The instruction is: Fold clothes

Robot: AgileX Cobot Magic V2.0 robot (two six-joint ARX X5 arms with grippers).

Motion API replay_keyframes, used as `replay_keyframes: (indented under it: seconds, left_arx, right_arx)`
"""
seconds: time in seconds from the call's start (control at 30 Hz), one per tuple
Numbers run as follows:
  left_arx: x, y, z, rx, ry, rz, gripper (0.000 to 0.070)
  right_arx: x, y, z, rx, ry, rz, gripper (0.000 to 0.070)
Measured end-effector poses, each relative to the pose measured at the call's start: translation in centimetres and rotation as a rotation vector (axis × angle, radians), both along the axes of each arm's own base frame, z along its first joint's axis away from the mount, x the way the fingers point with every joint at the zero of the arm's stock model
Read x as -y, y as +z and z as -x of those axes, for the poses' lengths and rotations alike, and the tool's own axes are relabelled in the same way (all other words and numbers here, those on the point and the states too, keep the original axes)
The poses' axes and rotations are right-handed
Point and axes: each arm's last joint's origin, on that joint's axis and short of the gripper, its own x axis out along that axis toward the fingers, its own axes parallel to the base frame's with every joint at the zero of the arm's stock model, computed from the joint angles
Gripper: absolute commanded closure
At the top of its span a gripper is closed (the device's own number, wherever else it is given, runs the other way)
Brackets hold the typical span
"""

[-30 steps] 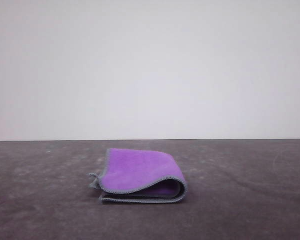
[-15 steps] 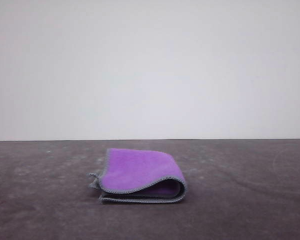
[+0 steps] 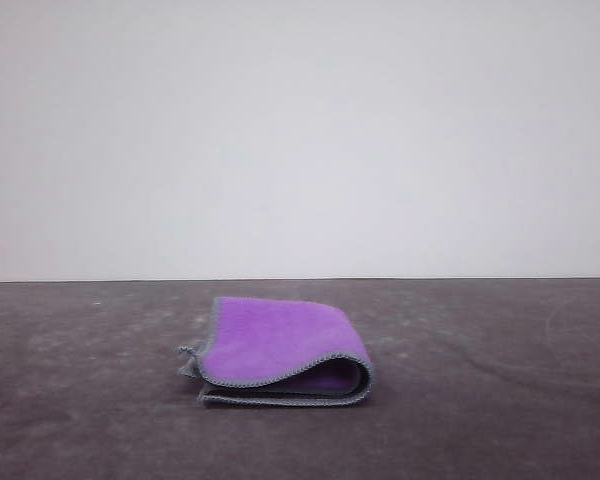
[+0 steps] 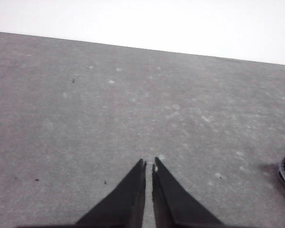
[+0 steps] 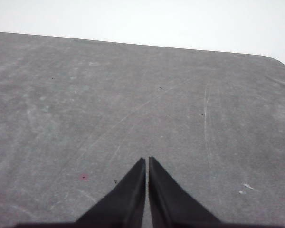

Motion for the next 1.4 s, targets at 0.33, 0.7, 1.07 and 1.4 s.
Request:
replay_keyframes:
  seconds: [0.33,0.7,1.07,1.4]
  left_arx:
    - [0.00,0.00,0.00,0.000,0.000,0.000,0.0683]
    - [0.00,0.00,0.00,0.000,0.000,0.000,0.0683]
    - [0.00,0.00,0.00,0.000,0.000,0.000,0.0683]
    - [0.00,0.00,0.00,0.000,0.000,0.000,0.0683]
  right_arx:
    - [0.00,0.00,0.00,0.000,0.000,0.000,0.0694]
    - [0.00,0.00,0.00,0.000,0.000,0.000,0.0694]
    - [0.00,0.00,0.00,0.000,0.000,0.000,0.0694]
    - [0.00,0.00,0.00,0.000,0.000,0.000,0.0694]
